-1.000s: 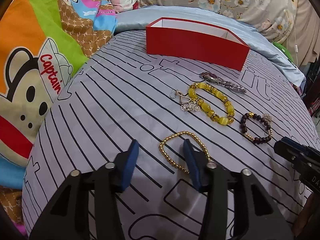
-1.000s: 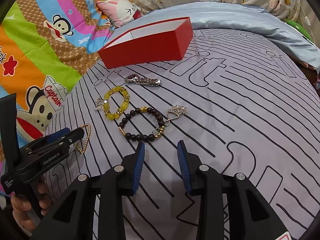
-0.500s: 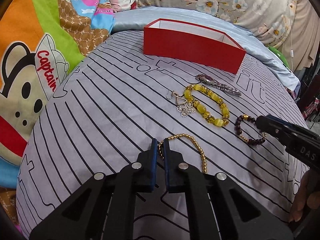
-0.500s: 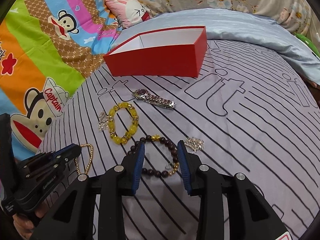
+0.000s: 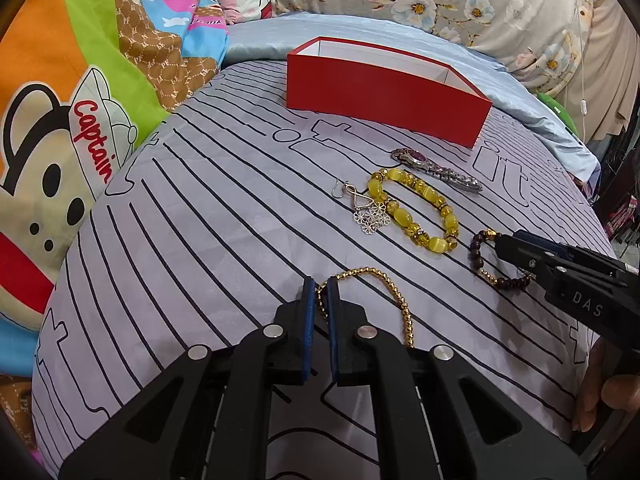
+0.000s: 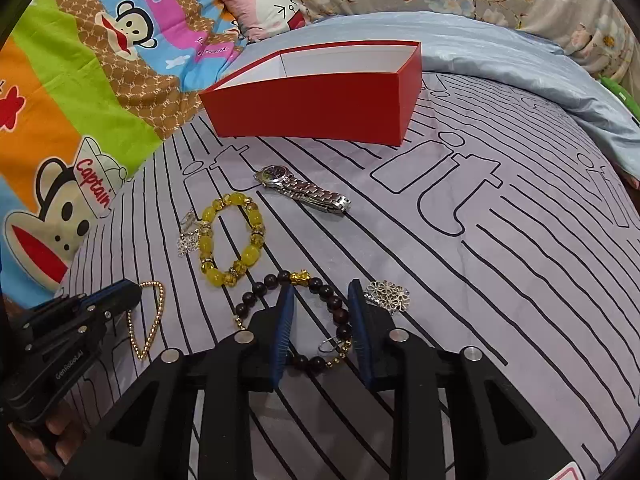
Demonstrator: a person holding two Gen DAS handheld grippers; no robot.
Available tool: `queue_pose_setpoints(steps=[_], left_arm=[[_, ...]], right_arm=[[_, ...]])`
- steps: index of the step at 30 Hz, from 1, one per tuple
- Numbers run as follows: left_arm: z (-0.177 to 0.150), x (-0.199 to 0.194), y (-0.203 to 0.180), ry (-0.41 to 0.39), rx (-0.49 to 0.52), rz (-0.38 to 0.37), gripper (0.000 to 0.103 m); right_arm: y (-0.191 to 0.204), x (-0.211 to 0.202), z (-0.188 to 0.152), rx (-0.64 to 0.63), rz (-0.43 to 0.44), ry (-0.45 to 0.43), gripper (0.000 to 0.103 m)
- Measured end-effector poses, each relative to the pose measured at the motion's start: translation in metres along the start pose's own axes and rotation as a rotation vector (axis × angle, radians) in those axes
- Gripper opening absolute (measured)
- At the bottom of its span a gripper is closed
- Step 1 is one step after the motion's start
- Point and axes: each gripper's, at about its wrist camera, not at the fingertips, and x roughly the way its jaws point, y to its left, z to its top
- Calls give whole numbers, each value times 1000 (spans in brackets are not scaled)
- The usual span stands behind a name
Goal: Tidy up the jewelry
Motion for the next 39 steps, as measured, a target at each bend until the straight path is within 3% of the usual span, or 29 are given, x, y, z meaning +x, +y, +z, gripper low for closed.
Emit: queue_pose_setpoints(steps=[7, 17, 23, 39], left_arm=[[0, 0, 0, 0, 0, 0, 5], [0, -1, -2, -2, 5, 4, 5], [7, -12, -3, -8, -18, -33, 5], [78, -62, -29, -125, 49, -109, 4]], right_arm=[[-5, -2, -2, 7, -3, 6, 7], [-2, -26, 3, 35, 49, -54, 7], [-2, -52, 16, 41, 68, -111, 7], [-9, -95, 64, 26, 80, -233, 7]])
